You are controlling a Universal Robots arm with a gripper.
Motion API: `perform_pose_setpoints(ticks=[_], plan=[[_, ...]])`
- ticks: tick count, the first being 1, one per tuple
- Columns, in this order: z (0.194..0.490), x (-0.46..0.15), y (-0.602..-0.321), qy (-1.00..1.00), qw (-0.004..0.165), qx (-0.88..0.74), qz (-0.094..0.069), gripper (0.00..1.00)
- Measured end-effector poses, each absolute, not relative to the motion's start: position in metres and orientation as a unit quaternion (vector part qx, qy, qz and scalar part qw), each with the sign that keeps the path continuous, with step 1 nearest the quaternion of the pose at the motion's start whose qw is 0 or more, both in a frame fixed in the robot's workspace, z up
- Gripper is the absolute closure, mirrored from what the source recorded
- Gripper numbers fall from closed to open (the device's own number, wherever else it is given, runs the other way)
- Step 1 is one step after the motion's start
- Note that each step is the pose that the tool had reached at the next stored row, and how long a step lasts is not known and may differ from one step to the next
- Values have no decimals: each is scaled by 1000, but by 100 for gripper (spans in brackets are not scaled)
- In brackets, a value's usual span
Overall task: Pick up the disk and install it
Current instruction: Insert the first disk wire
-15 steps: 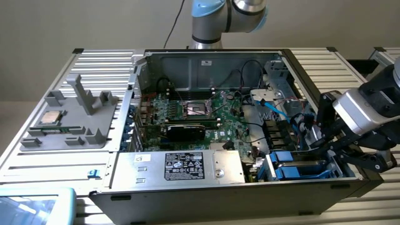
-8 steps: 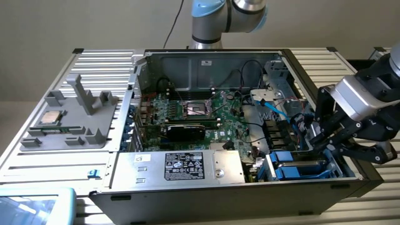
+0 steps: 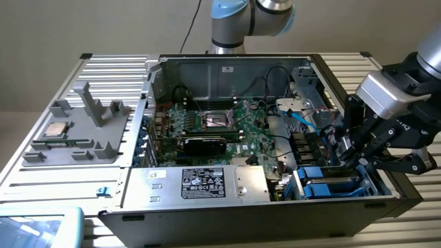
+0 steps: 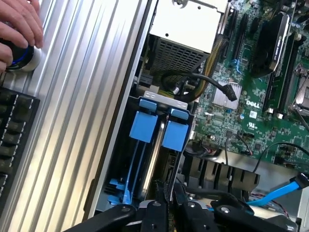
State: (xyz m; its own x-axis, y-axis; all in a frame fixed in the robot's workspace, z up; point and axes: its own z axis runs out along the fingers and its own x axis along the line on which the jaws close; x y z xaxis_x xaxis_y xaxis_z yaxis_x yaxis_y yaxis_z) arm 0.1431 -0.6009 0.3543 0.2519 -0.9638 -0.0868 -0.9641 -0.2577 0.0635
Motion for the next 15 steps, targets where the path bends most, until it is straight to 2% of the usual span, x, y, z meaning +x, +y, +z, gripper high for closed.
perform_pose_setpoints(ticks=[10, 15], plan=[[355, 143, -584, 612, -67, -788, 1, 84], [356, 143, -572, 611, -91, -786, -17, 84]])
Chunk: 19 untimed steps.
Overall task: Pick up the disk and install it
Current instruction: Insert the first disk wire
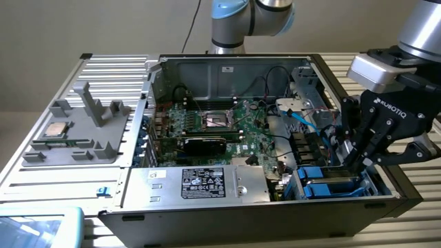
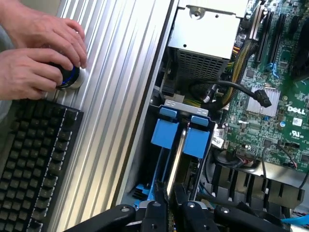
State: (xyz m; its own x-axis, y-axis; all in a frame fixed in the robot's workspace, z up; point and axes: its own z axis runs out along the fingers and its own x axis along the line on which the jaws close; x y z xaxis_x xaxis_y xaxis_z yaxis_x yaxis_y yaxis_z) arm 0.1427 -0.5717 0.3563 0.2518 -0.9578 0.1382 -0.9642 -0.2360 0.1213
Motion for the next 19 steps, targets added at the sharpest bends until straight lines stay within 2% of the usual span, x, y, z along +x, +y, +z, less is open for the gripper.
perform_pose_setpoints(ticks=[6, 10, 13, 19], plan=[[356, 142, -561, -610, 131, 780, 49, 84], [356, 142, -552, -608, 151, 777, 64, 84], [356, 140, -544, -608, 159, 775, 70, 84], [356, 130, -538, -608, 160, 774, 72, 84]])
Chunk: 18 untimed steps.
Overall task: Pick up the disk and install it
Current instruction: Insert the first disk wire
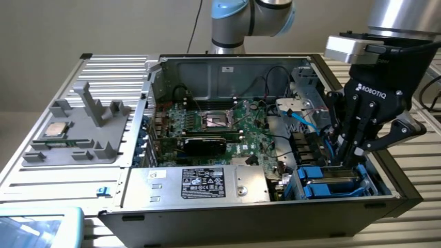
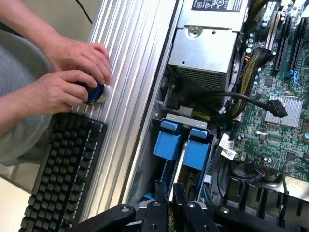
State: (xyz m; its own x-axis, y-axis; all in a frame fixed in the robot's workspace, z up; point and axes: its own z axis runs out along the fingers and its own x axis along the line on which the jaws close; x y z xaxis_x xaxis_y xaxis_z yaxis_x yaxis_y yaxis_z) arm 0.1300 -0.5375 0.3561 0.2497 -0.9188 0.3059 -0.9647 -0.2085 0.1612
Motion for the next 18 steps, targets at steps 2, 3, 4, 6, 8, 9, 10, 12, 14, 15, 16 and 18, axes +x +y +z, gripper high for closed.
perform_pose_setpoints(ticks=[2, 3, 4, 6, 8, 9, 10, 12, 14, 15, 16, 18], plan=[[356, 130, -537, -611, 161, 772, 71, 84], [356, 130, -537, -614, 161, 770, 70, 84], [356, 130, -537, -618, 161, 766, 70, 84], [356, 130, -537, -626, 162, 760, 68, 84], [356, 130, -537, -628, 162, 758, 67, 84], [356, 130, -537, -628, 162, 758, 67, 84], [356, 130, -537, -628, 162, 758, 67, 84], [356, 130, -537, -628, 162, 758, 67, 84], [356, 130, -537, -628, 162, 758, 67, 84], [356, 130, -537, -628, 162, 758, 67, 84], [356, 130, -537, -628, 162, 758, 67, 84], [356, 130, -537, -628, 162, 758, 67, 84]])
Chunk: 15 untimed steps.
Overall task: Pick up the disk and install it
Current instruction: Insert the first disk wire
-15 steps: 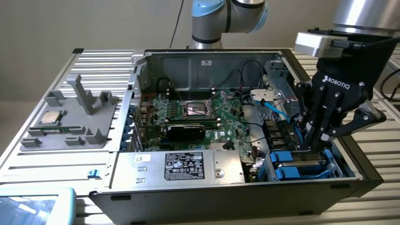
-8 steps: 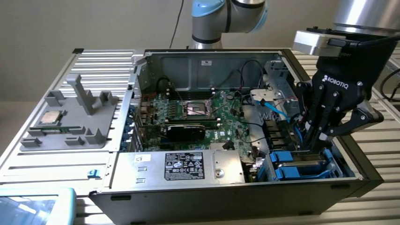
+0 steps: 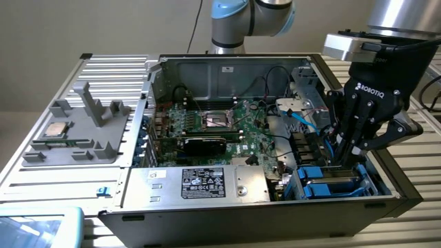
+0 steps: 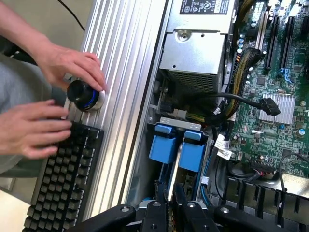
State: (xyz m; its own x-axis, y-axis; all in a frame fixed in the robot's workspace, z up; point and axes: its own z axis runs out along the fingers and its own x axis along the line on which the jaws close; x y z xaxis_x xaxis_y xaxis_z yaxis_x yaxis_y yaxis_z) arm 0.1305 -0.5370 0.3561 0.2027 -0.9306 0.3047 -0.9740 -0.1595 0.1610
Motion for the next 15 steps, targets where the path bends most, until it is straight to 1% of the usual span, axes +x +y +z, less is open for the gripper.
perform_pose_setpoints(ticks=[10, 12, 15], plan=[[356, 131, -535, -638, 161, 750, 66, 84], [355, 131, -535, -644, 155, 746, 62, 84], [355, 132, -535, -652, 138, 744, 51, 84]])
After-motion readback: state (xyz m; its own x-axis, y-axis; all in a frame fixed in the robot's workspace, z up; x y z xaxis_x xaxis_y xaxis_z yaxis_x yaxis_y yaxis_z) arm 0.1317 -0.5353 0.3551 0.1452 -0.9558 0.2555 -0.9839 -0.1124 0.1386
